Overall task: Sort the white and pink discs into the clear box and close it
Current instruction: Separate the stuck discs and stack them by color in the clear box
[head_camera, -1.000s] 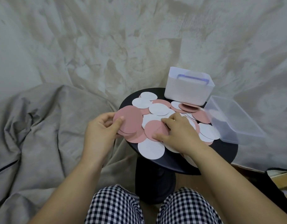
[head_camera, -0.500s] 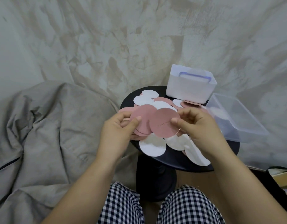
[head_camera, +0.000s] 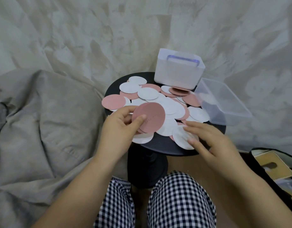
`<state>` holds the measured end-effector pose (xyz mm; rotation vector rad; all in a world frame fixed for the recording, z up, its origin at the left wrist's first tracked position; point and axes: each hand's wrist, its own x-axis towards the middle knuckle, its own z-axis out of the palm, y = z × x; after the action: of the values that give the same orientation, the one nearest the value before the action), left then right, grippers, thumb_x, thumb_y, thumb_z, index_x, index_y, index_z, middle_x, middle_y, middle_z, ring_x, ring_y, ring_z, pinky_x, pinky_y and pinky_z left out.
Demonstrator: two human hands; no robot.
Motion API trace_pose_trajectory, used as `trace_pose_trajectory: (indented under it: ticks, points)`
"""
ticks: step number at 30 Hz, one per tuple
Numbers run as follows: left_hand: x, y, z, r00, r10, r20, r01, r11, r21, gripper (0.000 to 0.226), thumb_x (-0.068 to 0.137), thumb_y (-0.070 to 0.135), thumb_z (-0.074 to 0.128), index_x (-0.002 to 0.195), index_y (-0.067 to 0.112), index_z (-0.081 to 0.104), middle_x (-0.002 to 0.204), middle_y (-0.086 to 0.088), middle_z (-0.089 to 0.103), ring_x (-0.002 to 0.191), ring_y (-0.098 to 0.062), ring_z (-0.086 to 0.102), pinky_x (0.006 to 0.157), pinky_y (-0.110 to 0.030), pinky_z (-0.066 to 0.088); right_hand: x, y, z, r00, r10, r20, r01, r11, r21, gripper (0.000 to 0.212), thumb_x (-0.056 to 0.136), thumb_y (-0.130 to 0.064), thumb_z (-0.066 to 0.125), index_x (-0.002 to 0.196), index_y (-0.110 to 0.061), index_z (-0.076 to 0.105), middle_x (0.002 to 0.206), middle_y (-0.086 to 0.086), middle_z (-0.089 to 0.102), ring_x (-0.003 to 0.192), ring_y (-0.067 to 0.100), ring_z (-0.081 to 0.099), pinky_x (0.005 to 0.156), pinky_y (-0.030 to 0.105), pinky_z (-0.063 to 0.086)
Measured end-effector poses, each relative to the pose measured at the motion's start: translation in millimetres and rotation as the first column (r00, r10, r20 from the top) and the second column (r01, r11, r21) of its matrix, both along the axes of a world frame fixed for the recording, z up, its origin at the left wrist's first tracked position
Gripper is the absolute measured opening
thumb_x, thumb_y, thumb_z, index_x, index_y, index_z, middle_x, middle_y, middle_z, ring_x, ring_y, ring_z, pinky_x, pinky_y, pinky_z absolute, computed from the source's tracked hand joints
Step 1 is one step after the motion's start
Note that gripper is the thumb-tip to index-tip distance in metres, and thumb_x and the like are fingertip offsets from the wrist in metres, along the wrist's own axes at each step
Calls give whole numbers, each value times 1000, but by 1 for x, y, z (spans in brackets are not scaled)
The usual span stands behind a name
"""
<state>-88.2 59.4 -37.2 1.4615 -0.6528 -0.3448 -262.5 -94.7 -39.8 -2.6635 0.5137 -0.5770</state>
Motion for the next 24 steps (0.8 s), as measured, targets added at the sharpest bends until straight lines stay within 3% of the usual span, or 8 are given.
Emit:
trace_pose_trajectory:
  ticks: [2,5,10,12,16,21,24]
  points:
    - [0,0,-1,1000,15,26,-15,1000,9,18,83,12,67,86,31,67,82,13,74,77,-5,69,73,-26,56,-13,1,-12,988,73,-135,-82,995,-60,58,91,-59,27,133,-25,49,140,-14,41,134,4,28,114,32,22]
    - [-3,-2,-2,1000,4,8,-4,1000,10,17,83,13,66,88,29,67,84,13,73,79,-4,69,73,-23,56,-19,2,-26,943,105,-316,-156,978,-139,63,92,-64,9,145,-31,19,153,-15,16,142,4,2,115,30,-2]
    - [-8,-2,-1,1000,-25,18,25,1000,15,16,83,13,66,92,26,67,83,14,74,79,-3,69,69,-16,53,-6,-9,-23,905,-7,-425,-81,979,-188,72,74,-75,-15,138,-42,-16,148,-24,-21,136,-1,-26,115,32,-15]
    - [-8,-1,-1,999,-31,20,31,1000,-4,17,83,12,66,91,27,67,82,14,74,76,-2,68,67,-14,51,-5,-8,-20,919,14,-394,-86,983,-165,69,77,-75,-11,138,-43,-16,149,-23,-20,137,1,-25,115,33,-14]
    - [-6,1,-4,1000,-19,9,19,1000,-18,19,82,12,66,92,28,65,81,10,74,73,-4,69,66,-16,52,-12,3,-25,938,101,-331,-147,982,-116,60,87,-69,-1,142,-46,6,154,-21,-1,141,2,-13,115,32,-13]
    - [-11,-2,-7,999,-36,34,35,999,35,19,81,14,68,90,30,66,83,10,74,81,-8,69,73,-23,53,-3,-1,-29,950,7,-311,-61,984,-165,65,78,-73,-12,138,-49,-8,151,-23,-12,137,-2,-23,112,26,-17]
    - [-17,-5,-7,991,-99,89,93,993,68,22,81,12,69,84,34,68,84,15,72,83,-6,66,71,-21,52,-1,5,-23,989,59,-136,-47,995,90,59,83,-73,10,137,-50,4,152,-25,2,139,-8,-7,114,18,-6]
